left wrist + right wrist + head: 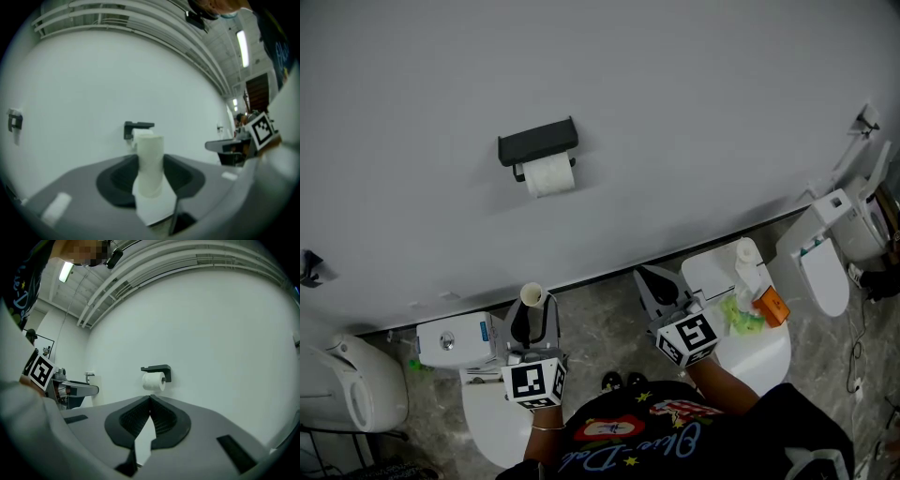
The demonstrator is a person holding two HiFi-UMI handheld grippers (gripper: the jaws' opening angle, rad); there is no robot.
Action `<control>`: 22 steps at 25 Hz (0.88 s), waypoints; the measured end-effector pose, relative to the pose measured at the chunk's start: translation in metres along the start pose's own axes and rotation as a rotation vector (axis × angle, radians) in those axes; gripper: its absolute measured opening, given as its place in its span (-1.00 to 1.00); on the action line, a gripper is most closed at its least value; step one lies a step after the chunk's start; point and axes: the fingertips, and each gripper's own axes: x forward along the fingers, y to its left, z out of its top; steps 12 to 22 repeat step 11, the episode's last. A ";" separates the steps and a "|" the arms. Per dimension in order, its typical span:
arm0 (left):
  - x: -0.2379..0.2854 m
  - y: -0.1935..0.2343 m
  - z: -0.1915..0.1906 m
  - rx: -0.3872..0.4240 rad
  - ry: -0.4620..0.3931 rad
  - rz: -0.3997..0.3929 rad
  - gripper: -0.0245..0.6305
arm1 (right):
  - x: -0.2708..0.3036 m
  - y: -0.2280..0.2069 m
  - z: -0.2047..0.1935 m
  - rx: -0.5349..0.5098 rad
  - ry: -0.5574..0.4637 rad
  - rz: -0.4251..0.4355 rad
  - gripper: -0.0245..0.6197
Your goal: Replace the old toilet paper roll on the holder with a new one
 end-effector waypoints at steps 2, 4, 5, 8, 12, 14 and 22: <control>-0.001 0.001 0.001 0.002 -0.001 0.003 -0.43 | 0.001 0.000 0.001 0.000 -0.003 0.001 -0.88; -0.002 0.003 0.001 0.003 -0.001 0.008 -0.43 | 0.003 0.001 0.002 0.001 -0.007 0.004 -0.88; -0.003 0.003 0.001 0.003 0.000 0.010 -0.43 | 0.003 0.002 0.002 0.001 -0.008 0.004 -0.88; -0.004 0.005 0.000 0.003 0.002 0.011 -0.43 | 0.004 0.003 0.001 0.002 -0.010 0.004 -0.88; -0.004 0.007 -0.001 0.004 0.003 0.012 -0.43 | 0.006 0.004 0.002 -0.001 -0.015 0.005 -0.88; -0.004 0.007 -0.001 0.004 0.003 0.012 -0.43 | 0.006 0.004 0.002 -0.001 -0.015 0.005 -0.88; -0.004 0.007 -0.001 0.004 0.003 0.012 -0.43 | 0.006 0.004 0.002 -0.001 -0.015 0.005 -0.88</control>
